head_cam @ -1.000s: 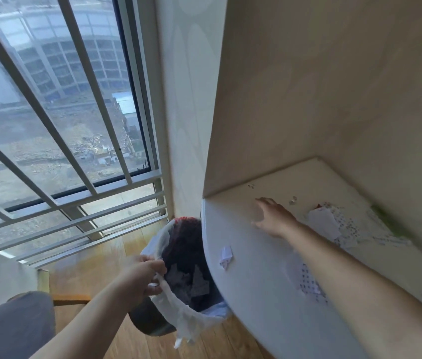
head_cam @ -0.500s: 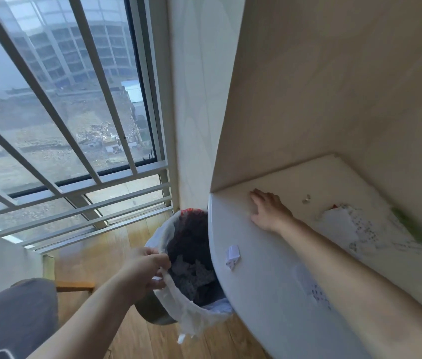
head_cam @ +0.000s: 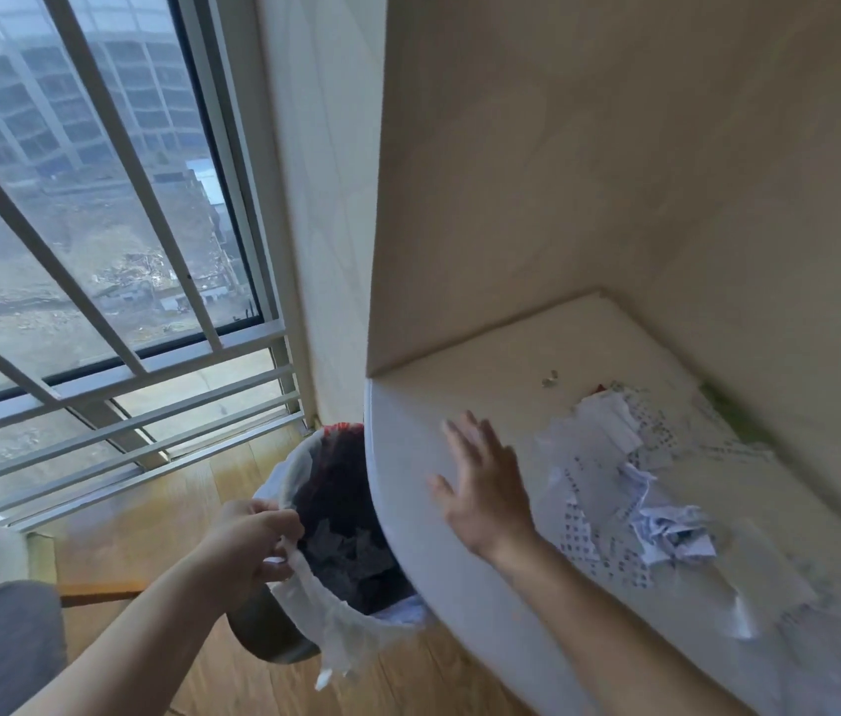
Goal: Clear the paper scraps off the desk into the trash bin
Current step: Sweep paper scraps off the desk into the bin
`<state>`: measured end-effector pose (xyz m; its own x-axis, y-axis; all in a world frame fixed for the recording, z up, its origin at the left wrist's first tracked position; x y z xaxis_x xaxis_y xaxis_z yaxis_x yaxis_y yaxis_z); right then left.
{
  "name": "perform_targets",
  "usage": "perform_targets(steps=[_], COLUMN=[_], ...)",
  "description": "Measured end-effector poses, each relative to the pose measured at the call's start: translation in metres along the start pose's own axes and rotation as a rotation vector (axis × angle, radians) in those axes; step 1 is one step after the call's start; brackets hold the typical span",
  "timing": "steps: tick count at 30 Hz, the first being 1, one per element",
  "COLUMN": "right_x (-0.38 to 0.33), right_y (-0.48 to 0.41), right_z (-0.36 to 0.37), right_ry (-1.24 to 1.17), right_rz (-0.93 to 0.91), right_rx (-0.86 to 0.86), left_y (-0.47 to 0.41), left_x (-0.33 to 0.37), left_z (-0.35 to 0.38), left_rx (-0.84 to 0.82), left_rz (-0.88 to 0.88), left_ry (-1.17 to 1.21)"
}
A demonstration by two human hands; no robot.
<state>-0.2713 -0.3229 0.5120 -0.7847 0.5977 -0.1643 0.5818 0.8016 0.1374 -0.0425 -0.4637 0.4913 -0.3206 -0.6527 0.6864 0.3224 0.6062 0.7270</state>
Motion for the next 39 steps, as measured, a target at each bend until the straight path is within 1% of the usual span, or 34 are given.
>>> perform_targets(steps=[2, 3, 5, 6, 8, 10, 12, 14, 18, 21, 24, 27, 35, 37, 39], right_x=[0.063, 0.096, 0.154, 0.178, 0.212, 0.220, 0.210, 0.187, 0.132, 0.090, 0.051, 0.021, -0.019, -0.033, -0.046], right_y=[-0.028, -0.038, -0.051, -0.053, -0.053, -0.051, -0.049, -0.048, -0.044, -0.041, -0.040, -0.034, -0.029, -0.024, -0.014], right_z=[-0.030, -0.043, -0.058, -0.060, -0.055, -0.041, -0.027, -0.018, -0.004, 0.002, 0.008, 0.017, 0.017, 0.015, 0.013], right_ry=[0.148, 0.197, 0.196, 0.156, 0.047, -0.012, 0.086, 0.130, 0.128, 0.168, 0.229, 0.245, 0.537, 0.644, 0.755], right_rz=[0.217, 0.330, 0.512, 0.563, 0.575, 0.504, 0.403, 0.324, 0.146, 0.004, -0.175, -0.294, -0.688, -0.822, -0.956], right_rx=[0.006, -0.030, -0.134, -0.192, -0.302, -0.356, -0.308, -0.257, -0.266, -0.314, -0.367, -0.398, -0.419, -0.406, -0.355], left_y=[0.001, 0.002, 0.002, 0.003, 0.003, 0.003, 0.003, 0.004, 0.007, 0.011, 0.012, 0.013, 0.012, 0.012, 0.012], left_x=[0.000, 0.000, -0.002, -0.002, -0.004, -0.006, -0.007, -0.007, -0.008, -0.007, -0.005, -0.003, -0.004, -0.005, -0.007], left_z=[0.003, 0.004, 0.005, 0.006, 0.006, 0.006, 0.006, 0.006, 0.006, 0.006, 0.005, 0.003, -0.002, -0.003, -0.001], left_rx=[-0.010, -0.012, -0.010, -0.009, -0.014, -0.019, -0.024, -0.015, -0.003, 0.001, -0.011, -0.011, -0.001, -0.001, -0.013], left_rz=[0.006, 0.007, 0.007, 0.008, 0.009, 0.003, -0.005, -0.002, 0.007, 0.000, -0.002, -0.001, -0.011, -0.013, -0.013], left_ry=[-0.002, -0.001, 0.011, 0.015, 0.016, 0.020, 0.027, 0.026, 0.018, 0.028, 0.027, 0.036, 0.095, 0.104, 0.098])
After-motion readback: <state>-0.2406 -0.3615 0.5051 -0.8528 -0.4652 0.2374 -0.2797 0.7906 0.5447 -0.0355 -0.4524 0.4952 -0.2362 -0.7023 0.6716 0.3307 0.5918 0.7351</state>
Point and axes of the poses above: each hand's wrist, its own y-axis away from the middle knuckle, its own z-axis out of the palm, x = y × z, the point moved 3 cm from there along -y, towards the middle knuckle, and after that the axes turned 14 degrees about y, right-handed, at the moved point
